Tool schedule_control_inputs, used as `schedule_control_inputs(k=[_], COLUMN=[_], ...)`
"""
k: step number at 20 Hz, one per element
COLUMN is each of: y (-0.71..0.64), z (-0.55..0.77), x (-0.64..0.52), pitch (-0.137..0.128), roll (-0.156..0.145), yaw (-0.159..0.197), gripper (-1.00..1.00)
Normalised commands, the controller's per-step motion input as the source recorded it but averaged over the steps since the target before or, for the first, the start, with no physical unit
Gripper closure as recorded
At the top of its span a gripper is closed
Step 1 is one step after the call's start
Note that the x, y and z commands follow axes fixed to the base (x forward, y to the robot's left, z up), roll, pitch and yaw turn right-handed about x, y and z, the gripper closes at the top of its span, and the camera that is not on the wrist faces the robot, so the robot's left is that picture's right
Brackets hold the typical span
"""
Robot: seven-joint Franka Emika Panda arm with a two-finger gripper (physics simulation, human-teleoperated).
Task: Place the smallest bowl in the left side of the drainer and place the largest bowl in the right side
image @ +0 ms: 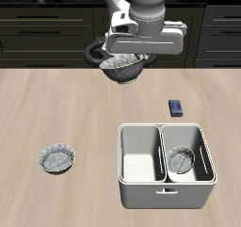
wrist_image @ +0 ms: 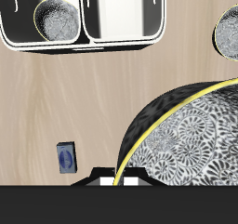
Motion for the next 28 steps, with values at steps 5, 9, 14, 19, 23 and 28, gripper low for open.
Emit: schedule_control_inputs(k=[5,9,14,19,23,28], y=[0.22,0.14,0.09,0.00,-0.17,-0.11], z=[0.16,0.08,0.09,0.10,0.10,0.08], x=[0.19,0.20,0.26,0.31,0.37,0.32], pitch=[-0.014,0.003,0.011,0.011,0.028,0.037], roll=[-0.029,-0.008,-0.019,-0.039,-0.064,-0.022], yaw=[-0.021,-0.006,0.011,-0.003,-0.009,0.009], gripper=[1.00,1.00,1.00,1.00,1.00,1.00])
